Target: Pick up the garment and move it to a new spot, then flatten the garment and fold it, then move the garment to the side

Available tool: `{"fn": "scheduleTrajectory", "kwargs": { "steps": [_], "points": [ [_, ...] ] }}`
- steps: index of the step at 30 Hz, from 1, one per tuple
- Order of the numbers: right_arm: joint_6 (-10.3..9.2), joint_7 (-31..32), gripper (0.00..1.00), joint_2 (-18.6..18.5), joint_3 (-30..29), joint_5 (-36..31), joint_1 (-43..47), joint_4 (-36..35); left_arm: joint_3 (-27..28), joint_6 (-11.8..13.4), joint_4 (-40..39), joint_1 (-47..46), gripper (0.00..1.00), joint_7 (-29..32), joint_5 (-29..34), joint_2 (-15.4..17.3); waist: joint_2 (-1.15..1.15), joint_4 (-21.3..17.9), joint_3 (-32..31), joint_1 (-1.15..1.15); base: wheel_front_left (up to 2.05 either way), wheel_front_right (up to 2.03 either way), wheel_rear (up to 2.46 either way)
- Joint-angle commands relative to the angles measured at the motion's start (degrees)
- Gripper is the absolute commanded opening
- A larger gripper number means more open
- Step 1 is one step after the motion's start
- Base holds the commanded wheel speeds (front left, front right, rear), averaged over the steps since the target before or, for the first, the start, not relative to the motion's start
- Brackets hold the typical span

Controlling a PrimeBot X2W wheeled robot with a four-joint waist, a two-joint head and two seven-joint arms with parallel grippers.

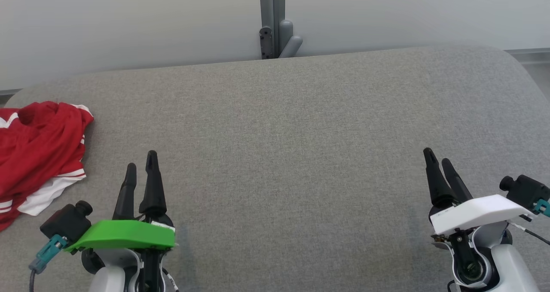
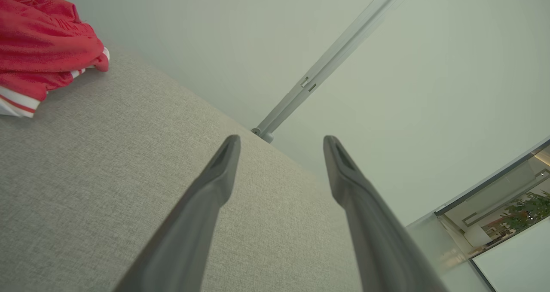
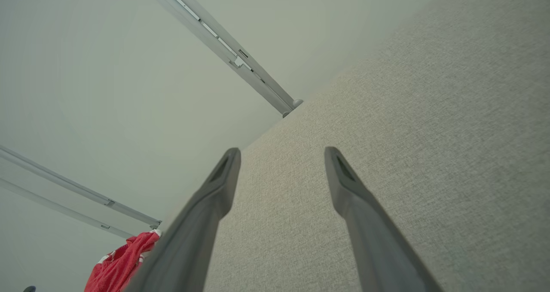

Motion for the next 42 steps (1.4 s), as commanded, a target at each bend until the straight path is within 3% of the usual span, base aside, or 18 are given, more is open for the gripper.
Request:
{"fn": "scheduleTrajectory", "kwargs": {
  "steps": [1, 13, 26, 42],
  "points": [
    [0.02, -0.9, 1.0, -0.5, 0.9, -3.6, -0.9, -1.8, -0.6, 0.9, -1.6, -0.5, 1.0, -0.7, 4.1, 0.2, 0.0, 0.0, 0.1, 0.0, 0.0, 0.0, 0.0],
    [0.02, -3.9, 1.0, -0.7, 4.3, -14.2, -0.4, -4.4, -3.4, 4.6, -3.8, 0.1, 1.0, -2.0, 14.4, 1.5, 0.0, 0.0, 0.2, 0.0, 0.0, 0.0, 0.0],
    [0.02, -6.7, 1.0, -0.4, 6.6, -22.8, 0.2, -5.8, -5.9, 6.8, -5.8, 0.7, 1.0, -3.4, 22.7, 3.1, 0.0, -0.1, 0.2, 0.0, 0.0, 0.0, 0.0],
    [0.02, -9.7, 1.0, -0.6, 9.3, -31.6, 1.3, -7.6, -7.1, 6.9, -7.4, 1.9, 1.0, -4.7, 31.0, 3.1, 0.0, 0.0, -0.1, 0.0, 0.0, 0.0, 0.0]
  ]
}}
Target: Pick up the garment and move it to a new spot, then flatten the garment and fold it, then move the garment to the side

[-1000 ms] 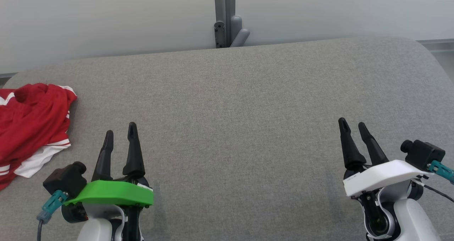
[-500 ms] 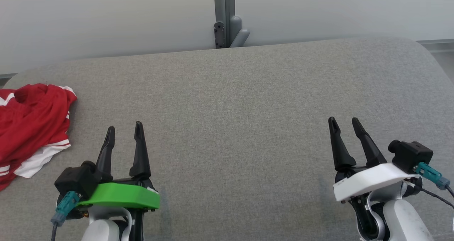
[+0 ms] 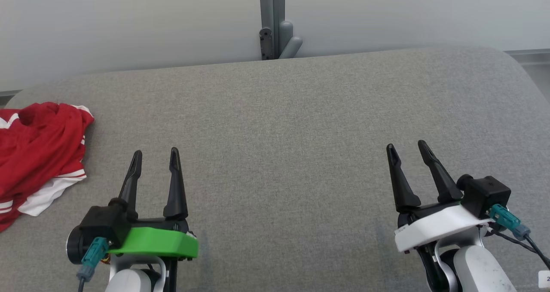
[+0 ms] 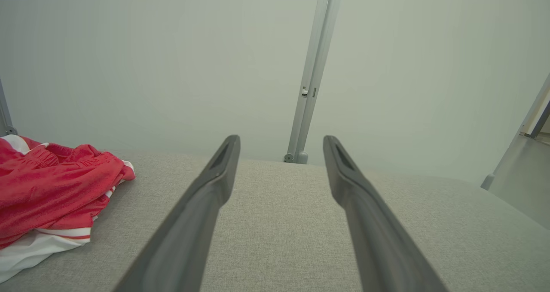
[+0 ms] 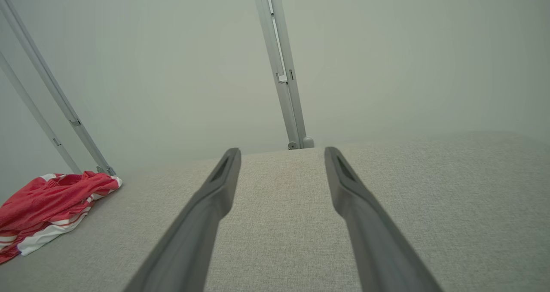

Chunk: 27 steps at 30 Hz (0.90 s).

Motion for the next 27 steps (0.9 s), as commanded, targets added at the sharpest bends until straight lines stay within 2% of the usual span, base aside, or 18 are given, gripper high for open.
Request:
{"fn": "scheduleTrajectory", "kwargs": {
  "steps": [1, 27],
  "points": [
    [0.01, -0.7, 1.0, -0.3, 0.4, -1.6, 0.2, -0.9, 0.0, -0.2, -0.7, 0.3, 1.0, -0.4, 2.0, 0.3, 0.0, 0.1, 0.0, 0.0, 0.0, 0.0, 0.0],
    [0.02, -4.7, 1.0, 0.3, 3.4, -13.0, 1.3, -3.4, -1.3, 1.5, -2.6, 1.5, 1.0, -2.2, 15.0, 0.9, 0.0, -0.1, 0.3, 0.0, 0.0, 0.0, 0.0]
  ]
}}
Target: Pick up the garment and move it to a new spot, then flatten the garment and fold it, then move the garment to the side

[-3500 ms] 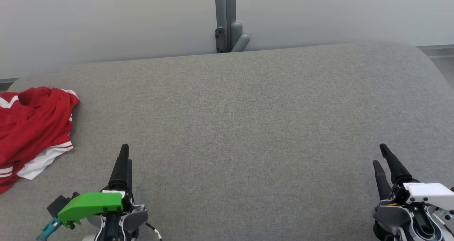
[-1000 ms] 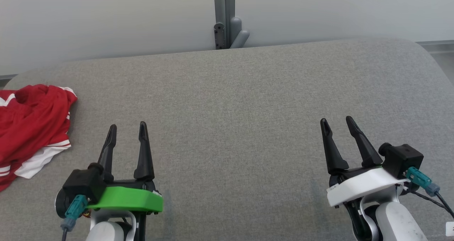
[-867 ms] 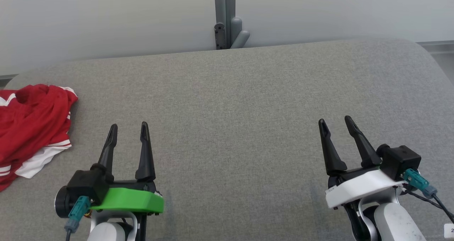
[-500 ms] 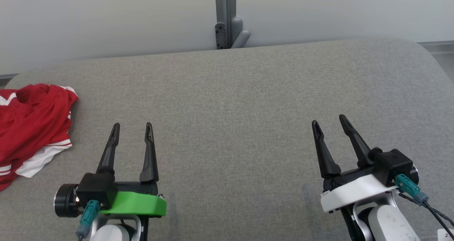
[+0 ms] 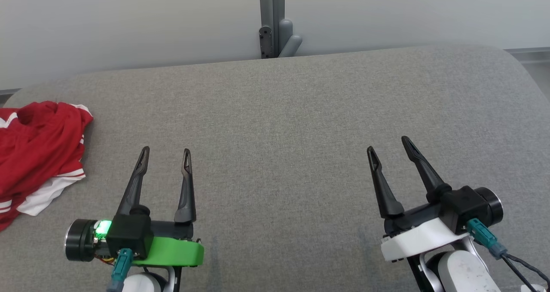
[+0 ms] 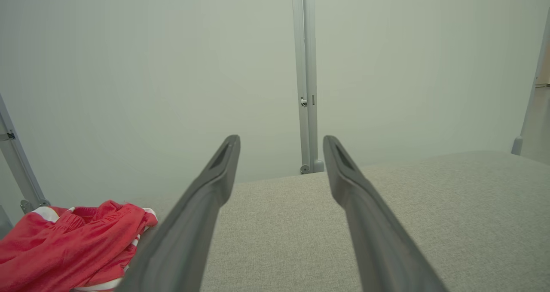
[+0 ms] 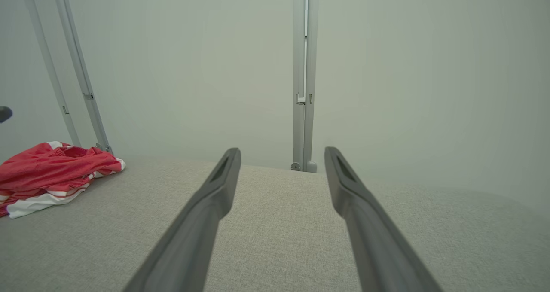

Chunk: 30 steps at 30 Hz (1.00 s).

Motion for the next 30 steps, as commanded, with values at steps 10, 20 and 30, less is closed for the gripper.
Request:
{"fn": "scheduleTrajectory", "kwargs": {
  "steps": [10, 20, 30],
  "points": [
    [0.01, -1.8, 1.0, 0.1, 1.4, -4.8, 0.8, -1.4, -0.1, 0.6, -0.5, 1.0, 1.0, -0.9, 4.9, 0.3, 0.0, 0.0, 0.1, 0.0, 0.0, 0.0, 0.0],
    [0.01, -2.0, 1.0, 0.2, 1.3, -4.8, 0.7, -0.8, 0.6, -0.5, 1.3, 1.3, 1.0, -1.0, 4.4, -0.5, 0.0, -0.1, -0.1, 0.0, 0.0, 0.0, 0.0],
    [0.01, -2.0, 1.0, 0.3, 1.3, -4.6, 0.7, -0.6, 1.5, -1.6, 2.4, 1.1, 1.0, -1.0, 4.6, -1.0, 0.0, 0.0, -0.2, 0.0, 0.0, 0.0, 0.0]
  ]
}}
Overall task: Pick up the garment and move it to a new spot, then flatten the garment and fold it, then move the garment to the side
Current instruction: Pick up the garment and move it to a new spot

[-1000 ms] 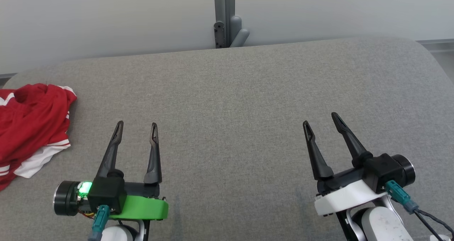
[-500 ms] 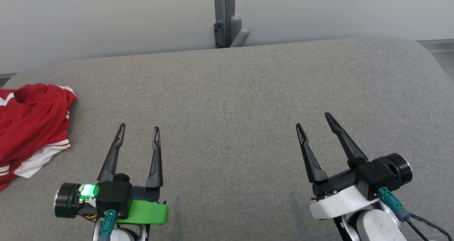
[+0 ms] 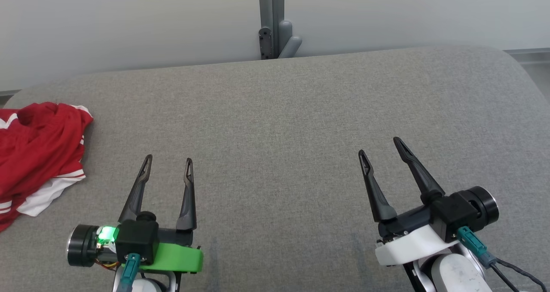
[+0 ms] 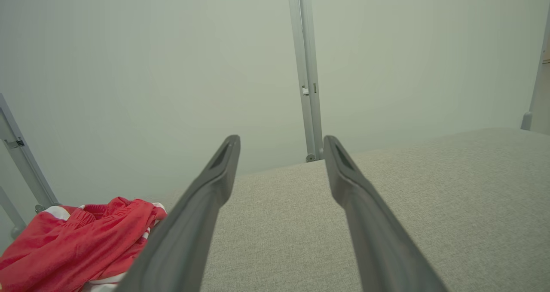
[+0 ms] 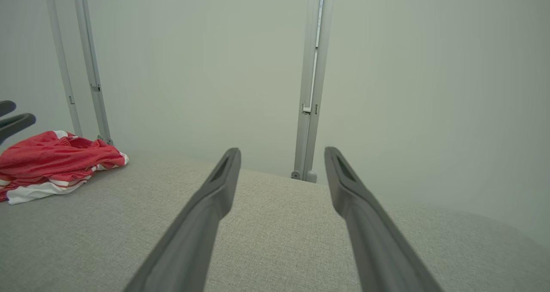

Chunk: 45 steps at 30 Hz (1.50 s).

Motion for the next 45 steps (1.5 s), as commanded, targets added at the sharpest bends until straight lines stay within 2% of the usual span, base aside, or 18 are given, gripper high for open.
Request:
{"fn": "scheduleTrajectory", "kwargs": {
  "steps": [1, 10, 16, 37, 45],
  "points": [
    [0.0, -0.3, 1.0, 0.0, -0.1, 0.4, 0.3, 0.1, 0.3, -0.5, 0.1, 0.2, 1.0, -0.1, -0.2, -0.1, 0.0, 0.0, 0.1, 0.0, 0.0, 0.0, 0.0],
    [0.0, -0.3, 1.0, 0.0, -0.3, 0.4, 0.8, -0.1, 0.6, -1.2, 0.7, 0.4, 1.0, -0.1, -0.1, -0.5, 0.0, 1.0, 0.3, 0.0, 0.0, 0.0, 0.0],
    [0.0, -0.3, 1.0, 0.1, 0.2, 0.5, 0.9, 0.0, 0.8, -1.6, 1.0, 0.1, 1.0, -0.1, -0.2, -0.8, 0.0, 3.3, 0.3, 0.0, 0.0, 0.0, 0.0],
    [0.0, -0.3, 1.0, -0.1, 2.0, 1.6, 1.3, 1.0, 2.8, -3.0, 3.7, 1.7, 1.0, -0.1, -2.2, -1.8, 0.0, 17.4, -1.3, 0.0, 0.0, 0.0, 0.0],
    [0.0, -0.3, 1.0, 0.0, 2.9, 1.9, 1.7, 1.5, 4.0, -3.4, 4.2, 2.5, 1.0, -0.1, -2.8, -2.0, 0.0, 21.1, -2.0, 0.0, 0.0, 0.0, 0.0]
  ]
}}
